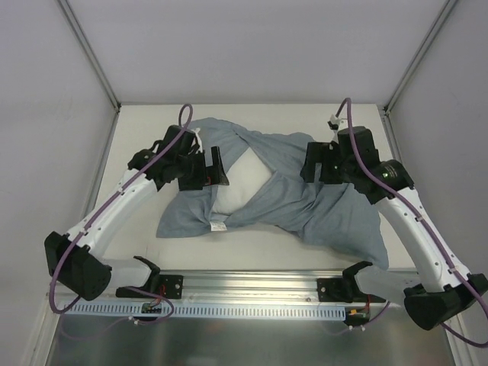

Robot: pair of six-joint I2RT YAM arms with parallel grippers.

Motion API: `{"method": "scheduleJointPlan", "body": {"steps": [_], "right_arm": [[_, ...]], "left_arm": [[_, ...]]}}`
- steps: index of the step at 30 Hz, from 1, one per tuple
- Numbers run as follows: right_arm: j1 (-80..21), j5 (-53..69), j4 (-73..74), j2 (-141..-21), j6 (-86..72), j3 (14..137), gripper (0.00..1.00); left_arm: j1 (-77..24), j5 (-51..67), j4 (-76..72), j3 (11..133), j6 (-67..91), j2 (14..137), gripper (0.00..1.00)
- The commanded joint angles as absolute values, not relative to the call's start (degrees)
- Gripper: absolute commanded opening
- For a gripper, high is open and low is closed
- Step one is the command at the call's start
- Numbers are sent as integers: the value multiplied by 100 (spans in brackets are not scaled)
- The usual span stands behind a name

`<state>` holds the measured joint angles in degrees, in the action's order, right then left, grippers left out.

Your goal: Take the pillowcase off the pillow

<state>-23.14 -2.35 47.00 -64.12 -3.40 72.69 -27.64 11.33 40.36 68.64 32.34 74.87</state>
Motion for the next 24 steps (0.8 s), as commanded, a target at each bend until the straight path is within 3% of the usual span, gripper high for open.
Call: {"method": "scheduleJointPlan", "body": {"steps": [1,5,10,15,16,17,19,20,21,22,23,24], "right_arm": [[-2986,-658,4790,-6345,-457,7821,93],[-3830,-1343,4974,-7309,-413,8636,96],[-4131,-1372,4870,-8295,-307,9386,95],[-4131,-1195,4764,-9209,-334,9493,79],[-4131,-1187,4764,-9289,-334,9457,73],[-4122,-1213,4772,-9342,-334,9422,58],[-4026,-1379,4772,-9273,-352,9308,40],[-3947,-1423,4781,-9185,-343,9273,24],[-3859,-1450,4781,-9063,-334,9212,18],[-3641,-1468,4773,-8792,-308,9107,12],[-3543,-1485,4790,-8641,-273,9045,3],[-3420,-1494,4799,-8492,-177,8974,1]], "left_arm": [[-2716,1011,4078,7408,3121,6970,99],[-2725,791,4113,7997,2875,7529,99],[-2742,396,4166,8648,2445,8506,99],[-2742,606,4254,9043,2224,9342,94],[-2742,546,4254,9061,2180,9421,91],[-2733,475,4271,9088,2145,9570,87],[-2646,352,4438,9245,2083,9763,58],[-2585,343,4499,9324,2074,9799,46],[-2514,334,4631,9438,2109,9791,20],[-2340,343,4658,9483,2135,9748,9],[-2242,473,4667,9527,2153,9590,3],[-2128,553,4667,9536,2206,9476,0]]}}
